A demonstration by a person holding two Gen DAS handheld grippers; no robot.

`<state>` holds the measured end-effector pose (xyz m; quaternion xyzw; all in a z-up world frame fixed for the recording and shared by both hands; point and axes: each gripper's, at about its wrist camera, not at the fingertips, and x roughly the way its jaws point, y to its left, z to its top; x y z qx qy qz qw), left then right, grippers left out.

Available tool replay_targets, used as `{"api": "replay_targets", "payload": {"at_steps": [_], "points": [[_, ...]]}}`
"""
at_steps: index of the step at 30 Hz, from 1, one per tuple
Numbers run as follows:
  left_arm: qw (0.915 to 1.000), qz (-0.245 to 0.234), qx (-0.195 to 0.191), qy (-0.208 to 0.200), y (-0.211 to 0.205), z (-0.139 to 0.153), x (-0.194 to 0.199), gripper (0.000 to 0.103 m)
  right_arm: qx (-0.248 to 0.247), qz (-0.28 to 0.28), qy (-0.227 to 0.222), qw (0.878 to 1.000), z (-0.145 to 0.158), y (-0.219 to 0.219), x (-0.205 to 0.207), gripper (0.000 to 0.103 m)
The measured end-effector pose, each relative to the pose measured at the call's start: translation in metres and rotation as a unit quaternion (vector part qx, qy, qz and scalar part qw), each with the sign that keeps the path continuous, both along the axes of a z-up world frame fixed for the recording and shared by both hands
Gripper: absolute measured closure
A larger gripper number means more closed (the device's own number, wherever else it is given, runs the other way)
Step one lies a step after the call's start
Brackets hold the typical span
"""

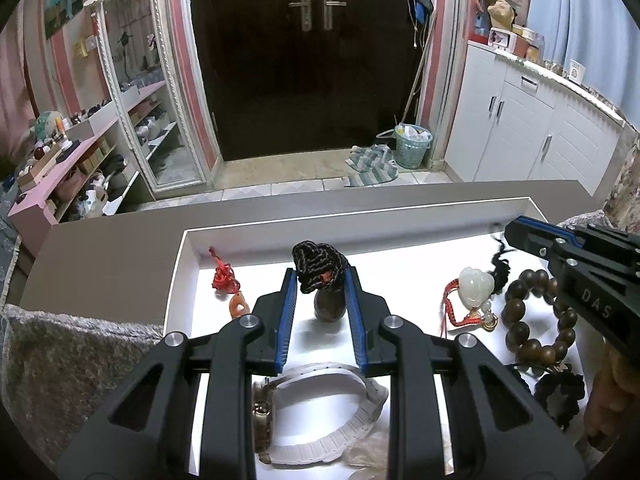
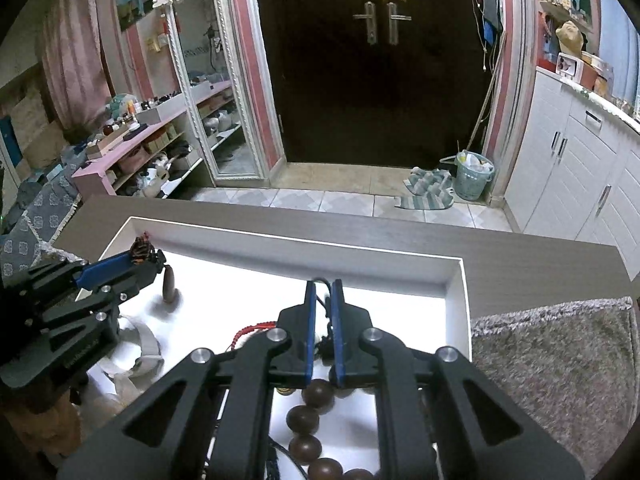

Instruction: Organize jewelry

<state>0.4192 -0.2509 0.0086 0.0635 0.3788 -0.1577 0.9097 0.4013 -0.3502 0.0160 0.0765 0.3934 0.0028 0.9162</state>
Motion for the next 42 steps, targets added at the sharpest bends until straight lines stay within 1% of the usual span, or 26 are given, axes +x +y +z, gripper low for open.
{"api": "replay_targets", "payload": {"at_steps": [10,11,12,14,19,22,24,25,26,27,28,29,31,32,33,34,35,36,39,40,42], "points": [[1.0000,0.003,-0.006,0.003,0.005,-0.003,0.001,0.078,-0.001,-0.009,0.000,1.000,-0.002,-0.004,-0.002,0.095],[1.0000,0.004,-0.008,0.003,0.005,-0.002,0.001,0.077,0.000,-0.010,-0.001,1.000,-0.002,-0.004,-0.002,0.095],[0.9999,0.005,-0.009,0.003,0.005,-0.002,0.001,0.073,0.002,-0.010,-0.002,1.000,-0.001,-0.005,-0.003,0.095],[0.9999,0.005,-0.011,0.001,0.007,-0.002,-0.002,0.070,0.003,-0.011,-0.005,1.000,0.000,-0.006,-0.005,0.095],[0.9999,0.001,-0.013,-0.003,0.004,0.002,-0.007,0.070,0.007,-0.011,-0.015,1.000,0.008,-0.008,-0.009,0.094],[0.9998,-0.002,-0.015,-0.012,0.003,0.010,-0.013,0.069,0.009,-0.013,-0.023,1.000,0.016,-0.008,-0.012,0.094],[0.9996,0.000,-0.011,-0.025,0.003,0.018,-0.019,0.056,0.008,-0.017,-0.033,0.999,0.025,-0.009,-0.017,0.094],[0.9993,0.004,-0.008,-0.035,0.006,0.024,-0.024,0.053,0.009,-0.019,-0.038,0.999,0.031,-0.009,-0.022,0.094],[0.9990,0.007,-0.005,-0.045,0.012,0.028,-0.031,0.046,0.012,-0.020,-0.042,0.999,0.036,-0.009,-0.026,0.093],[0.9986,0.010,-0.003,-0.051,0.015,0.033,-0.035,0.041,0.014,-0.020,-0.047,0.999,0.041,-0.008,-0.033,0.087],[0.9982,0.012,0.001,-0.059,0.020,0.039,-0.042,0.040,0.012,-0.021,-0.052,0.998,0.048,-0.007,-0.042,0.062],[0.9977,0.014,0.007,-0.065,0.024,0.044,-0.050,0.037,0.008,-0.024,-0.057,0.998,0.053,-0.007,-0.049,0.047],[0.9961,0.023,0.021,-0.082,0.034,0.054,-0.066,0.031,-0.008,-0.025,-0.070,0.997,0.065,-0.006,-0.070,0.047],[0.9951,0.028,0.025,-0.092,0.044,0.058,-0.082,0.027,-0.015,-0.025,-0.075,0.997,0.070,-0.004,-0.085,0.043],[0.9947,0.031,0.025,-0.095,0.051,0.060,-0.093,0.022,-0.017,-0.025,-0.081,0.996,0.073,-0.002,-0.100,0.039],[0.9945,0.033,0.023,-0.097,0.058,0.062,-0.101,0.017,-0.015,-0.021,-0.089,0.996,0.075,0.001,-0.120,0.027],[0.9940,0.037,0.021,-0.101,0.069,0.062,-0.119,0.006,-0.014,-0.020,-0.094,0.995,0.076,0.004,-0.133,0.021],[0.9936,0.041,0.018,-0.104,0.077,0.062,-0.129,0.003,-0.017,-0.020,-0.098,0.995,0.075,0.008,-0.151,0.020],[0.9942,0.044,0.004,-0.098,0.101,0.053,-0.168,0.003,-0.023,-0.025,-0.113,0.993,0.072,0.023,-0.194,0.015],[0.9942,0.046,0.003,-0.098,0.107,0.049,-0.177,0.003,-0.019,-0.029,-0.122,0.992,0.071,0.029,-0.212,0.013],[0.9950,0.034,0.008,-0.093,0.115,0.036,-0.203,0.003,-0.009,-0.020,-0.131,0.991,0.069,0.039,-0.231,0.011]]}}
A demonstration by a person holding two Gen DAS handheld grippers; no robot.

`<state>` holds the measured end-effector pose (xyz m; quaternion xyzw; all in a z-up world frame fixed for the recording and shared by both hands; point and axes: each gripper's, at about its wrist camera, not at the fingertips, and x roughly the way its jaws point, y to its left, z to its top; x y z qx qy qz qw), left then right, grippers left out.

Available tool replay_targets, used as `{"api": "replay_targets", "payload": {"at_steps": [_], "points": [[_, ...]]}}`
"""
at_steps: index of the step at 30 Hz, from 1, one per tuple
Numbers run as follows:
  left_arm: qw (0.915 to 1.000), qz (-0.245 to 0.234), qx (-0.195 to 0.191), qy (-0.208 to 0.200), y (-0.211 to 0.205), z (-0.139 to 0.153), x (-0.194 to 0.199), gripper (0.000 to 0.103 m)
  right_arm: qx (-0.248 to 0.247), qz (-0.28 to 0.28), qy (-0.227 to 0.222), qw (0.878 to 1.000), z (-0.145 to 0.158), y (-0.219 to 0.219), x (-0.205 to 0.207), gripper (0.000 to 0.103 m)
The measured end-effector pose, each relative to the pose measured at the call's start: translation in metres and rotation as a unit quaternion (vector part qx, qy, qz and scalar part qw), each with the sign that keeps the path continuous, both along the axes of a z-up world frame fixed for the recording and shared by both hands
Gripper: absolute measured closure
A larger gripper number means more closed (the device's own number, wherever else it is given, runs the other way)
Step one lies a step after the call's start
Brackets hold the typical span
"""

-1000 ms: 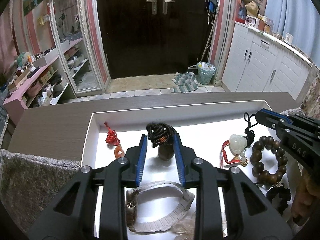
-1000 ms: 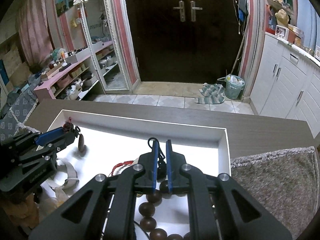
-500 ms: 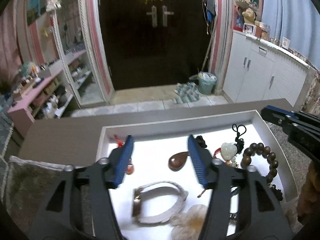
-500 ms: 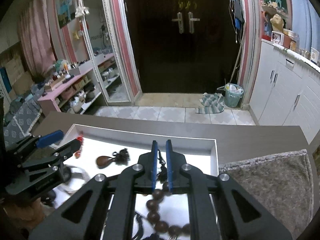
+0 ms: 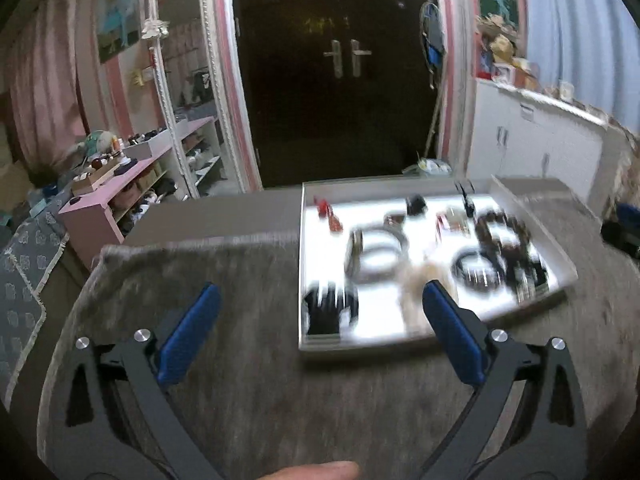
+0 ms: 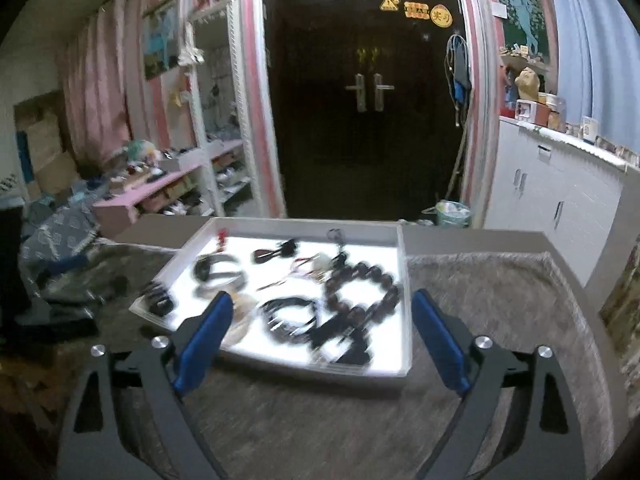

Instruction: Organize jewelry

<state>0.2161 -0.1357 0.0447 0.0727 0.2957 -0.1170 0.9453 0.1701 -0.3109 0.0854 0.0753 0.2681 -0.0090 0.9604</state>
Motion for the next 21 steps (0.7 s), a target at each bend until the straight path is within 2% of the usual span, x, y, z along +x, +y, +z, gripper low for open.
{"api": "replay_targets", "payload": {"at_steps": [3,4,7,10,13,16,21], "points": [[0.9999,-0.013,0.005,0.003,0.004,-0.011,-0.022,0.003,-0.021,0.010,-0.009,1.000,-0.005,0.019,-0.018,0.007],[0.9999,-0.014,0.003,-0.006,0.006,-0.013,-0.028,0.003,-0.040,0.011,-0.017,0.999,-0.008,0.027,-0.025,0.003],[0.9983,-0.012,0.008,-0.057,0.010,-0.020,-0.046,0.003,-0.078,-0.012,-0.035,0.996,-0.020,0.038,-0.032,0.003],[0.9977,-0.002,0.014,-0.066,0.009,-0.025,-0.044,0.003,-0.060,-0.024,-0.036,0.997,-0.029,0.033,-0.034,0.003],[0.9978,0.009,-0.004,-0.065,0.014,-0.031,-0.041,0.003,-0.045,-0.040,-0.034,0.998,-0.042,0.023,-0.036,0.003],[0.9986,0.020,-0.017,-0.046,0.017,-0.037,-0.031,0.003,-0.025,-0.053,-0.024,0.998,-0.056,0.014,-0.039,0.003],[0.9979,0.032,-0.046,-0.031,0.030,-0.040,-0.025,0.003,-0.001,-0.066,-0.014,0.998,-0.060,0.005,-0.037,0.003]]}}
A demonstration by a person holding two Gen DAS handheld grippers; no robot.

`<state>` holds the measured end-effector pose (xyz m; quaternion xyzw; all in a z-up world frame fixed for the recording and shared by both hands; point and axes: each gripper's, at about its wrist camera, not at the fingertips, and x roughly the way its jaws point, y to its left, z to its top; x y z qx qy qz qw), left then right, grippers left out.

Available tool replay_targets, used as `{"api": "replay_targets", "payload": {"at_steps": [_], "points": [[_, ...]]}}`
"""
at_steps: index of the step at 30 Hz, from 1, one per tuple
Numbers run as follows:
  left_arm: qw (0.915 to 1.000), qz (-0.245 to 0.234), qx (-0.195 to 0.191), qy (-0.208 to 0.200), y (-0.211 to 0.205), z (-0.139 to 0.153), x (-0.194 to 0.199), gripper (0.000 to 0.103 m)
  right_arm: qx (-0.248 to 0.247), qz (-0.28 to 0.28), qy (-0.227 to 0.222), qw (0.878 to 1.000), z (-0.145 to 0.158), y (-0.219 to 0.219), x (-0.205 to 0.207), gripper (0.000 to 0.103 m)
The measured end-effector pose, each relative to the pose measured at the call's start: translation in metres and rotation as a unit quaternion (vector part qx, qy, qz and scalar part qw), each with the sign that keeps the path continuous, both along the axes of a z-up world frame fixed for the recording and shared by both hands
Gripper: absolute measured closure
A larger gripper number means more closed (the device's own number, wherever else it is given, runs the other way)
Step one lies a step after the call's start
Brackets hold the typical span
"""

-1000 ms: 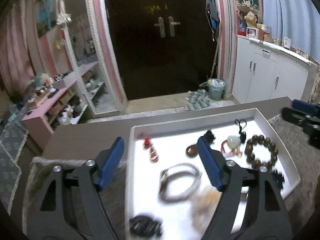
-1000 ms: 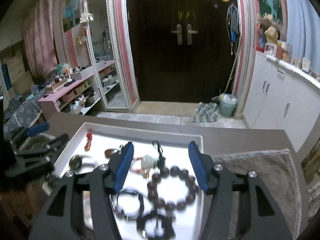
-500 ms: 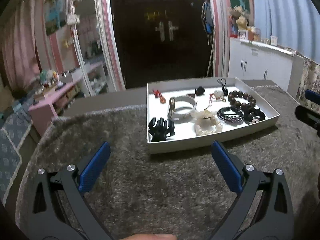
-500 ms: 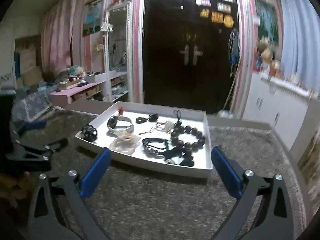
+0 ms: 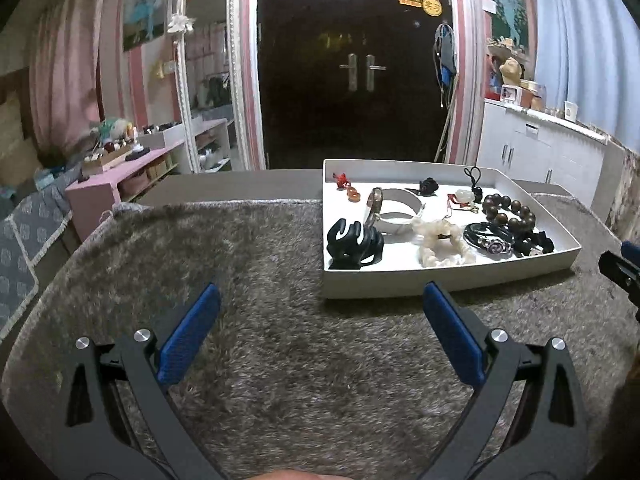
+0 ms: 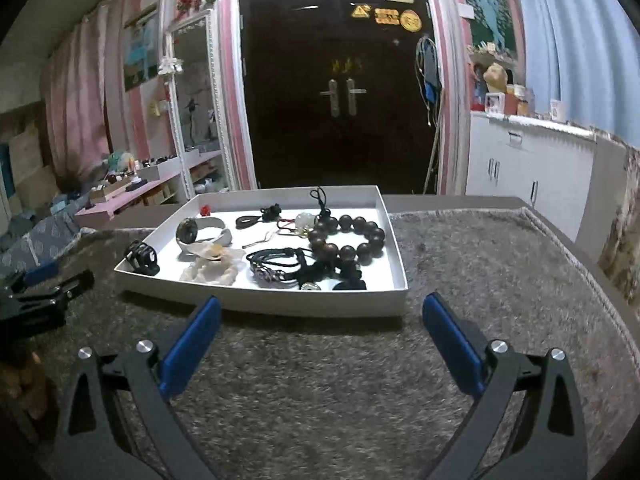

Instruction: Organize jewelry

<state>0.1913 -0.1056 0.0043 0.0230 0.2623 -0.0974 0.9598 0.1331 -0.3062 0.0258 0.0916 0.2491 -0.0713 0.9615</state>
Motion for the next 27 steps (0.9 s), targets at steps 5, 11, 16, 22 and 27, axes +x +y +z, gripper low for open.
{"api": "replay_targets", "payload": {"at_steps": [5,11,16,22,27], "points": [[0.9999,-0.013,0.003,-0.009,-0.003,0.000,-0.004,0.003,-0.006,-0.005,0.004,1.000,-0.001,0.002,0.002,0.003],[0.9997,-0.006,0.015,-0.019,-0.006,0.002,-0.008,0.003,-0.043,0.000,-0.007,0.999,0.004,0.017,-0.002,0.003],[0.9996,-0.010,0.016,-0.020,-0.008,0.002,-0.009,0.003,-0.051,0.001,-0.009,0.999,0.006,0.019,-0.003,0.003],[0.9994,-0.003,0.020,-0.026,-0.009,0.003,-0.010,0.003,-0.060,-0.009,-0.015,0.998,0.009,0.023,-0.006,0.003],[0.9996,0.002,0.017,-0.024,-0.007,0.003,-0.009,0.003,-0.068,-0.007,-0.018,0.997,0.010,0.027,-0.007,0.003]]}}
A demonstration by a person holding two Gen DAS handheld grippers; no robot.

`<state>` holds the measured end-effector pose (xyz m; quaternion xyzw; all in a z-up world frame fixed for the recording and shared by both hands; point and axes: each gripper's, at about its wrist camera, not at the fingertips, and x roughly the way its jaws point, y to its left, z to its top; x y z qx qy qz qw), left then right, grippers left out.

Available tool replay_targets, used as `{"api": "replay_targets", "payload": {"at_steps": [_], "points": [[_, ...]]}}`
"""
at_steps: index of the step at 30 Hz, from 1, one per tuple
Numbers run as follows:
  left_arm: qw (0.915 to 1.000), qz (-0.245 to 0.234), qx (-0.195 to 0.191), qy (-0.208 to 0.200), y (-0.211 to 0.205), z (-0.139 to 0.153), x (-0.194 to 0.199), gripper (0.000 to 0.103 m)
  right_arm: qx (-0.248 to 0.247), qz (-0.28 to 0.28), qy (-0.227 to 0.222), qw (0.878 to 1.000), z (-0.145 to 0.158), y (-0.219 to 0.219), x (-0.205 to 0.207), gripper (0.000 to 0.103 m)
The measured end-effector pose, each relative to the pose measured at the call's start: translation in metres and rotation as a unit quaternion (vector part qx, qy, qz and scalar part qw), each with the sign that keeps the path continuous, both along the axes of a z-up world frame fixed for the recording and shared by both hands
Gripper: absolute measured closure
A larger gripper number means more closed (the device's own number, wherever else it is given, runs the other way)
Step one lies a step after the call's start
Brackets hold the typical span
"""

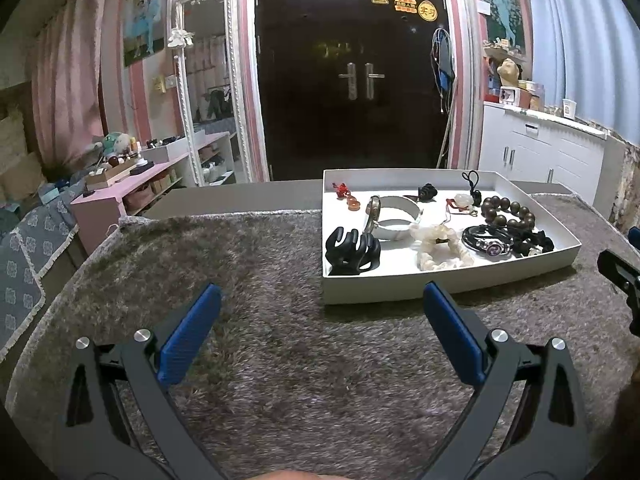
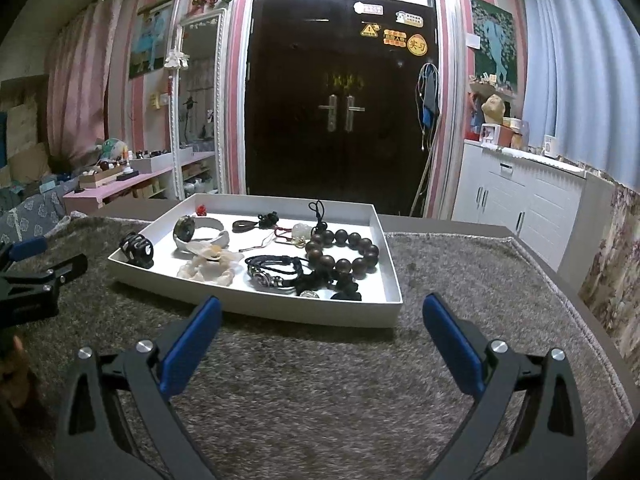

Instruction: Organize jewelry

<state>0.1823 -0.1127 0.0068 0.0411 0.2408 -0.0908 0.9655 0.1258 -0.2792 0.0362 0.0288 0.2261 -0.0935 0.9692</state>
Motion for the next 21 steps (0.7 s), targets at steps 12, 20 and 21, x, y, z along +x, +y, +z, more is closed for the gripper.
{"api": "replay_targets", "payload": {"at_steps": [12,20,21], "points": [[1.0000,0.002,-0.001,0.000,-0.0001,-0.0006,0.0004,0.003,-0.005,0.002,0.000,1.000,0.0012,0.0007,-0.0021,0.003],[1.0000,0.002,-0.001,0.002,0.0004,-0.0008,0.0011,0.003,-0.004,0.003,0.001,1.000,0.0011,0.0004,-0.0013,0.003],[1.0000,0.003,-0.001,0.003,0.0002,-0.0008,0.0011,0.003,-0.004,0.003,0.001,1.000,0.0011,0.0004,-0.0012,0.003]]}}
